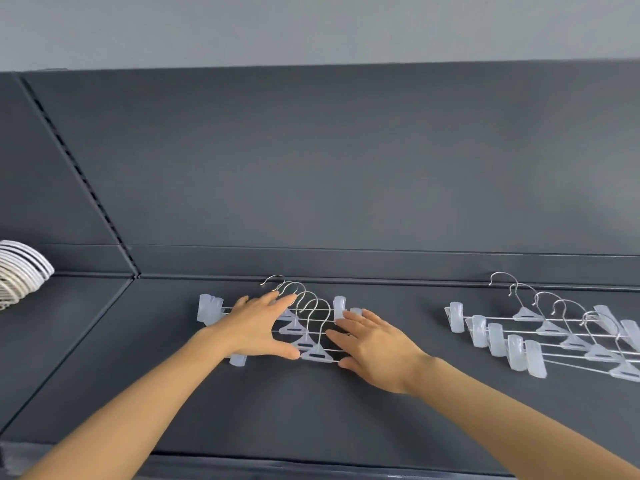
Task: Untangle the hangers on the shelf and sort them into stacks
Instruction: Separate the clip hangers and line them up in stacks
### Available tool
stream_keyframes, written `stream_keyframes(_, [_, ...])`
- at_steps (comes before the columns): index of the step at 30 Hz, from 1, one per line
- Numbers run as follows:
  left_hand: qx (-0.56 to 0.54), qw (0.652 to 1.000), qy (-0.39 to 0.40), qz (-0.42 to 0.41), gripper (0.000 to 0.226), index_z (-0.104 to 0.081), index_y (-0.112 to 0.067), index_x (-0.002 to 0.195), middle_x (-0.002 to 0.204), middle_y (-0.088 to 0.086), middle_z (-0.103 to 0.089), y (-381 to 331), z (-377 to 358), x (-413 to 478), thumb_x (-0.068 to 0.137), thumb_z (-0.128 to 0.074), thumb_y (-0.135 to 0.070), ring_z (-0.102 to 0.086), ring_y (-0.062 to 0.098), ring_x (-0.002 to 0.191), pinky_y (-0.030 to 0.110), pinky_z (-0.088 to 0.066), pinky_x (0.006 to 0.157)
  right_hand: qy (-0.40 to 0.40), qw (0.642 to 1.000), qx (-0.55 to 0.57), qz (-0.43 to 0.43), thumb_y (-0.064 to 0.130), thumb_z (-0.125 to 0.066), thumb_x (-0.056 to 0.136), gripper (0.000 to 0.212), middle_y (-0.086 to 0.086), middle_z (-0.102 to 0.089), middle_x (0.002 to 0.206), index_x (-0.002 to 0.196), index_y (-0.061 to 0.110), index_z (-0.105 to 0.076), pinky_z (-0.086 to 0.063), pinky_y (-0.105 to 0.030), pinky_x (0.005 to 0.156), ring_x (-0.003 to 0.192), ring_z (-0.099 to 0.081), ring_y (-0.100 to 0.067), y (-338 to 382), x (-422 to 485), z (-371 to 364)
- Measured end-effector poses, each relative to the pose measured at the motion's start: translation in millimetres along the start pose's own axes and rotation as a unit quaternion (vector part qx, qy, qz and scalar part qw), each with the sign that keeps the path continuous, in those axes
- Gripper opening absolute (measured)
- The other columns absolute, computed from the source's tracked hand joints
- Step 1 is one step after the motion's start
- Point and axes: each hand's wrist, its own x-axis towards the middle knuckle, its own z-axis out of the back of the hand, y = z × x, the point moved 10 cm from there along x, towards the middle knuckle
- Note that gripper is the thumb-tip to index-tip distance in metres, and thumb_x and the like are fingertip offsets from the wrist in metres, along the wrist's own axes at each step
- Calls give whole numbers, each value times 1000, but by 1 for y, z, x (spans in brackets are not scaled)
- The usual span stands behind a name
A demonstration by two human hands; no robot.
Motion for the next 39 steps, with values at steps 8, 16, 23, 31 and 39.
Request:
stream_keyframes(8, [-32, 999, -16, 3, 111, -3, -39, 150, 158, -8, -6, -15, -12, 14, 65, -66, -70, -15, 31, 142, 42, -25, 113, -7, 1000, 9, -12, 38, -71, 78, 47, -1, -64, 117, 120, 20, -59, -49, -40, 96, 118, -58, -24, -21, -25, 0])
stream_keyframes(16, [-30, 999, -21, -29, 109, -3, -37, 150, 158, -7, -5, -60, -13, 24, 67, -66, -69, -16, 28, 143, 40, -24, 113, -6, 999, 2, -38, 37, -73, 77, 49, -2, -64, 120, 121, 21, -58, -52, -37, 92, 117, -58, -24, -46, -60, 3])
stream_keyframes(23, [-26, 998, -24, -50, 107, -4, -35, 151, 158, -4, -5, -99, -12, 31, 70, -67, -66, -17, 22, 143, 37, -24, 112, -10, 998, 3, -66, 30, -70, 81, 46, -3, -62, 121, 123, 19, -55, -50, -40, 94, 120, -56, -25, -64, -90, 6])
stream_keyframes(31, [-7, 998, -23, -60, 107, -2, -34, 151, 159, -2, -4, -132, -14, 37, 71, -65, -68, -18, 25, 143, 40, -25, 112, -14, 995, -9, -95, 17, -73, 75, 47, -3, -63, 120, 120, 15, -58, -50, -35, 94, 116, -59, -24, -76, -115, 10])
stream_keyframes(39, [-1, 998, -23, -51, 108, -1, -35, 151, 159, -2, -3, -143, -17, 40, 69, -64, -70, -17, 24, 143, 41, -25, 113, -17, 994, 7, -104, 8, -68, 76, 43, -4, -62, 120, 117, 13, -57, -52, -34, 93, 118, -57, -26, -82, -125, 12])
